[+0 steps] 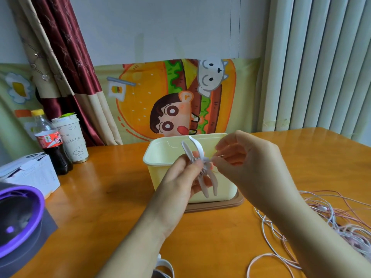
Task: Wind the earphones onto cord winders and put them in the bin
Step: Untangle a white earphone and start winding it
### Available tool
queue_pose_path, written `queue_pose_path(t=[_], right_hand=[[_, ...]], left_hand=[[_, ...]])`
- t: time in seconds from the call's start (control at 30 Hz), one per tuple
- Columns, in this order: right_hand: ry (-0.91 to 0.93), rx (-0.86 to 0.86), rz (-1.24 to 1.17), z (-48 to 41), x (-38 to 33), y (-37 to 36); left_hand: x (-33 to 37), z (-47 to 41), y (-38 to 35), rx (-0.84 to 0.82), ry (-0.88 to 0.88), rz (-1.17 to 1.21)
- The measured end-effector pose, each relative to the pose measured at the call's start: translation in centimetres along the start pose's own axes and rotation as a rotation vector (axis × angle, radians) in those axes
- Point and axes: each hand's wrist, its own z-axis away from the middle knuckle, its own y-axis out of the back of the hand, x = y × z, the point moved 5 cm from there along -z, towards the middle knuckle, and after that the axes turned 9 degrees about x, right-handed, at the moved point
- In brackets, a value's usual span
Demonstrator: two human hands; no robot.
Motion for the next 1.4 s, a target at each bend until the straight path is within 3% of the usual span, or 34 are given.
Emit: queue_pose_path(t=[0.17, 0.37, 0.77, 1.1, 1.4], right_hand=[[-0.041, 0.053, -0.133, 0.1, 0.5, -0.3], [-0.006, -0.065, -0.268, 0.6, 0.3, -1.5], [0.113, 0.083, -0.307, 1.0, 0.1, -1.2], [0.357, 0.099, -0.141, 1.2, 0.0, -1.6], [0.352, 0.065, -0.179, 1.3, 0.6, -2.3]], left_hand=[[0.5, 0.2, -0.2, -0.013, -0.071, -0.074], [0.6, -0.2, 0.5, 0.053, -0.108, -0.122], [0.9, 0.3, -0.1, 0.091, -0.096, -0.105], [0.7, 0.2, 0.2, 0.081, -0.016, -0.056], [0.5, 0.1, 0.5, 0.086, 0.029, 0.050]])
